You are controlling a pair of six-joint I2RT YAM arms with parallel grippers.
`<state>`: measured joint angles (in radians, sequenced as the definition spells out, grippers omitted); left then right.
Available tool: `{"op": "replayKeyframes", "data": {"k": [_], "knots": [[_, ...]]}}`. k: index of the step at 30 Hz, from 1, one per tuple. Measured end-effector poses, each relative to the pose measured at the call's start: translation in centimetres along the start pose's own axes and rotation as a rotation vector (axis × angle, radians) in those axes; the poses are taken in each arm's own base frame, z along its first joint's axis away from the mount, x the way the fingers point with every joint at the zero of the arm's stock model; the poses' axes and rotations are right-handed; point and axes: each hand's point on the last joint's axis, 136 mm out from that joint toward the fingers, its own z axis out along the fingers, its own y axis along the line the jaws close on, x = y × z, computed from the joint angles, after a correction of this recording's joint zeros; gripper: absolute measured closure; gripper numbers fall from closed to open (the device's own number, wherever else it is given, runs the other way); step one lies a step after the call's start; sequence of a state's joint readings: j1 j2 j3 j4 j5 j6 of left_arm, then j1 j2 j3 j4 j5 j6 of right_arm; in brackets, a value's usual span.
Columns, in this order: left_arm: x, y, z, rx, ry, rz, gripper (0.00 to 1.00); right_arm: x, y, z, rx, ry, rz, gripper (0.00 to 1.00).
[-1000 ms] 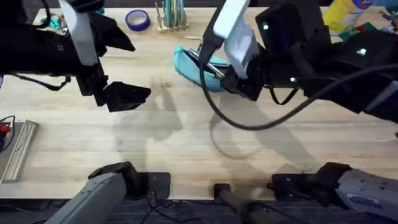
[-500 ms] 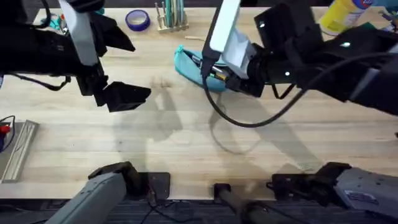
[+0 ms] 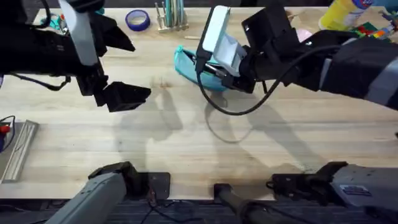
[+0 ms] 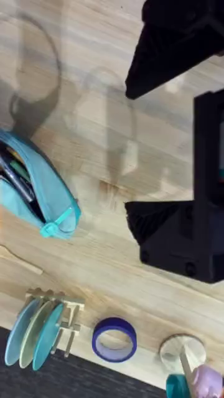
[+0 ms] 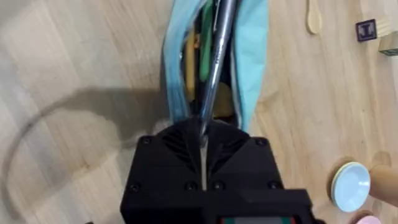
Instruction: Unzip the bag, pick up the pens from the table one at a time and place them inside, then zip the bag closed.
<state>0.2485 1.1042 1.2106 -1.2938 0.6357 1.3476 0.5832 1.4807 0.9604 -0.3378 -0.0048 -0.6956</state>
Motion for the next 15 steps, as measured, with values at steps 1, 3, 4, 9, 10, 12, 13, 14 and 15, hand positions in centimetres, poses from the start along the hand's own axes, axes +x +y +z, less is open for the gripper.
{"op": "replayKeyframes", "data": {"k": [1, 3, 4, 9, 10, 12, 13, 14, 15], "knots": [[0.0, 0.0, 0.0, 0.0, 0.0, 0.0, 0.007, 0.0, -0.2, 0.1, 0.005, -0.001, 0.004, 0.967], [0.0, 0.0, 0.0, 0.0, 0.0, 0.0, 0.007, 0.2, -0.6, 0.3, 0.013, -0.002, 0.013, 0.967], [0.0, 0.0, 0.0, 0.0, 0.0, 0.0, 0.007, 0.4, -0.9, 0.6, 0.015, 0.002, 0.019, 0.967], [0.0, 0.0, 0.0, 0.0, 0.0, 0.0, 0.008, 0.6, -2.0, 2.2, 0.039, -0.004, 0.035, 0.967], [0.0, 0.0, 0.0, 0.0, 0.0, 0.0, 0.007, 0.5, -2.1, 2.4, 0.044, -0.009, 0.036, 0.967], [0.0, 0.0, 0.0, 0.0, 0.0, 0.0, 0.007, 0.3, -2.4, 2.7, 0.053, -0.019, 0.035, 0.967], [0.0, 0.0, 0.0, 0.0, 0.0, 0.0, 0.007, 0.1, -2.6, 2.7, 0.061, -0.029, 0.035, 0.967], [0.0, 0.0, 0.0, 0.0, 0.0, 0.0, 0.007, -0.2, -2.8, 2.7, 0.07, -0.038, 0.034, 0.964], [0.0, 0.0, 0.0, 0.0, 0.0, 0.0, 0.007, -0.4, -3.0, 2.6, 0.079, -0.049, 0.034, 0.936]]}}
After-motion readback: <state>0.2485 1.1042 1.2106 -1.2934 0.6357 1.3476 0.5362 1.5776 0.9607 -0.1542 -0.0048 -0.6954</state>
